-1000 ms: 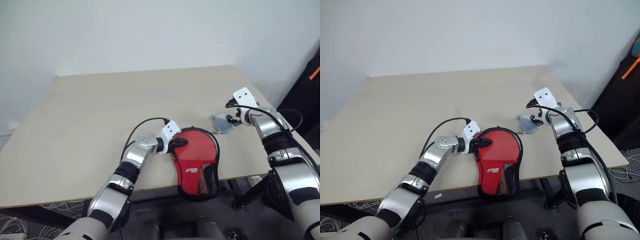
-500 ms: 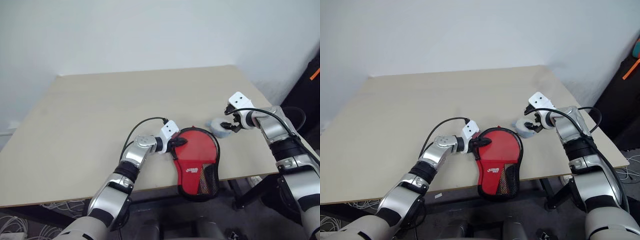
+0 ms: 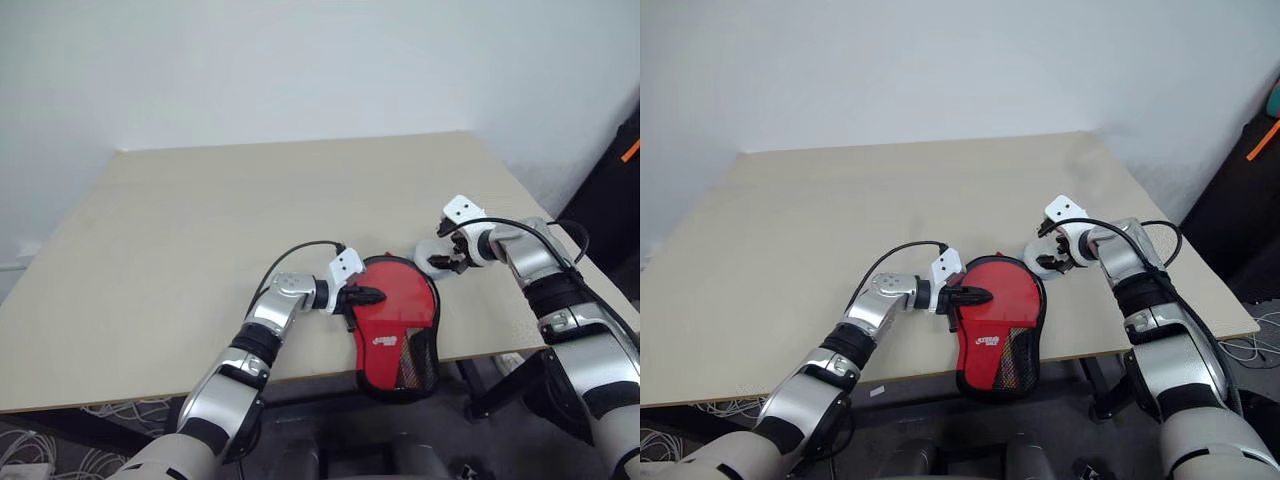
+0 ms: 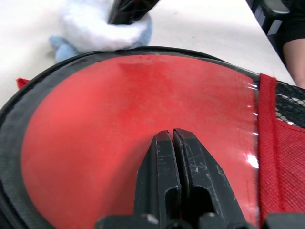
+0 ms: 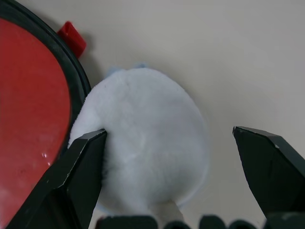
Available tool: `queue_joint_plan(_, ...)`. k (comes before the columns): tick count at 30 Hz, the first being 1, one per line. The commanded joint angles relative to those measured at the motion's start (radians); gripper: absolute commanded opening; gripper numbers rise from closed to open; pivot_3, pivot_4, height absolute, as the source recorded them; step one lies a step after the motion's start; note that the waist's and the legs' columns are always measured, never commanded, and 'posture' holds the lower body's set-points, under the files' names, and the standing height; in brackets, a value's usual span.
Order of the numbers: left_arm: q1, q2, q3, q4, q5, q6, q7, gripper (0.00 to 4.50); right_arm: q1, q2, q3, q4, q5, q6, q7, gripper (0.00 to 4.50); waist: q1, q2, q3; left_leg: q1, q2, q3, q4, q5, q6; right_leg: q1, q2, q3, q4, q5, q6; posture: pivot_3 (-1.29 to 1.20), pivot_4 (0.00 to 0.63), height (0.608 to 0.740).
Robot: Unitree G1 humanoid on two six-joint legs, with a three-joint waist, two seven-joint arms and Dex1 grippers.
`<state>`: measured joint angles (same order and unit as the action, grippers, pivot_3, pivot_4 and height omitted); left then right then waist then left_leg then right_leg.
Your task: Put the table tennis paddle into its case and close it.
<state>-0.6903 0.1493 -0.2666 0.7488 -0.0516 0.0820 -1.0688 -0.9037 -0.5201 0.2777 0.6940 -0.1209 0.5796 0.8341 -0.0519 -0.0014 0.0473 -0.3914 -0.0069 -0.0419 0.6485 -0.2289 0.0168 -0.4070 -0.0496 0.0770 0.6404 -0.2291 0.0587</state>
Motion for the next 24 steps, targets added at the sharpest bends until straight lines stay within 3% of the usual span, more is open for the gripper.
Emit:
queue_joint_plan(1, -0.006, 0.003, -0.017, 0.050, 0.025, -0.013, -0.019, 0.00, -0.040, 0.008, 0.012, 0.093, -0.025, -0.045, 0.010, 4.46, 0.000, 0.000, 0.000, 0.000, 0.000, 0.000, 0.000, 0.000, 0.000, 0.000, 0.000, 0.000, 0.000, 0.000, 0.000, 0.00, 0.000, 0.740)
queue_joint_plan(5, -0.021, -0.001, -0.016, 0.085, 0.028, -0.040, -0.031, 0.00, -0.081, 0.015, 0.016, 0.213, -0.039, -0.113, 0.003, 4.46, 0.000, 0.000, -0.001, 0.002, 0.000, 0.000, 0.000, 0.000, 0.000, 0.002, 0.000, 0.000, 0.000, 0.000, 0.000, 0.00, 0.000, 0.740)
queue_joint_plan(8, -0.031, -0.015, -0.010, 0.120, 0.029, -0.086, -0.024, 0.00, -0.107, 0.016, 0.019, 0.280, -0.049, -0.155, 0.002, 3.90, 0.001, 0.000, -0.001, 0.002, 0.000, 0.000, 0.000, 0.000, 0.000, 0.003, 0.000, 0.000, 0.000, 0.000, 0.000, 0.00, 0.000, 0.740)
queue_joint_plan(19, -0.020, -0.057, -0.003, 0.215, 0.043, -0.190, -0.001, 0.00, -0.123, 0.014, 0.014, 0.331, -0.066, -0.188, 0.033, 0.08, 0.006, 0.000, -0.001, 0.009, -0.001, -0.001, 0.003, -0.002, 0.003, 0.012, 0.000, -0.001, -0.001, -0.001, 0.001, 0.00, 0.000, 0.740)
queue_joint_plan(24, -0.002, -0.061, -0.016, 0.221, 0.050, -0.184, -0.019, 0.00, -0.126, -0.002, 0.003, 0.323, -0.067, -0.192, 0.031, 0.03, 0.006, 0.000, -0.001, 0.013, -0.001, -0.001, 0.002, -0.003, 0.004, 0.016, -0.001, -0.001, -0.001, -0.002, 0.002, 0.00, 0.000, 0.740)
